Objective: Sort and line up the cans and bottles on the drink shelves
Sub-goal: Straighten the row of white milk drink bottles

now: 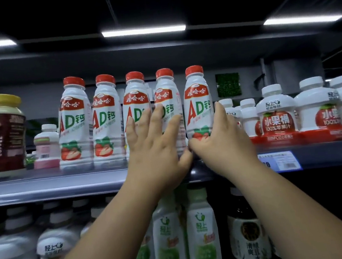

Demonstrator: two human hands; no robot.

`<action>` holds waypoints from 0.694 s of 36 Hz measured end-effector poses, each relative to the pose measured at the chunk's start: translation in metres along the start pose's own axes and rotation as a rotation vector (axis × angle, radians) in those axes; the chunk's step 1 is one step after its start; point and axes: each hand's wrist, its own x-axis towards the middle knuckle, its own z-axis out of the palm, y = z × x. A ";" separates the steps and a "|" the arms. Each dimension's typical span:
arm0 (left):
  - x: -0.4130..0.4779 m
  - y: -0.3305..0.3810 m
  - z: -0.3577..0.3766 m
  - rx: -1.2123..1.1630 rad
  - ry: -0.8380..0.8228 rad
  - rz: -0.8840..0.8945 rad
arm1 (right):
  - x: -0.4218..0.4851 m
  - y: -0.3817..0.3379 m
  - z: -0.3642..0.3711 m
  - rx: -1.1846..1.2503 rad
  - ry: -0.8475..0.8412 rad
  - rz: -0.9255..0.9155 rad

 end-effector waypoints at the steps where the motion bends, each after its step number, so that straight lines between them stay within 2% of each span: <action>1: 0.000 0.000 0.000 -0.002 0.001 -0.002 | -0.001 0.000 0.001 -0.005 -0.002 -0.005; 12: -0.001 -0.001 0.004 -0.008 0.017 -0.015 | -0.007 0.009 0.004 -0.064 0.046 -0.083; 25: 0.000 -0.001 0.004 -0.013 -0.016 -0.061 | -0.008 0.007 0.001 -0.134 -0.015 -0.080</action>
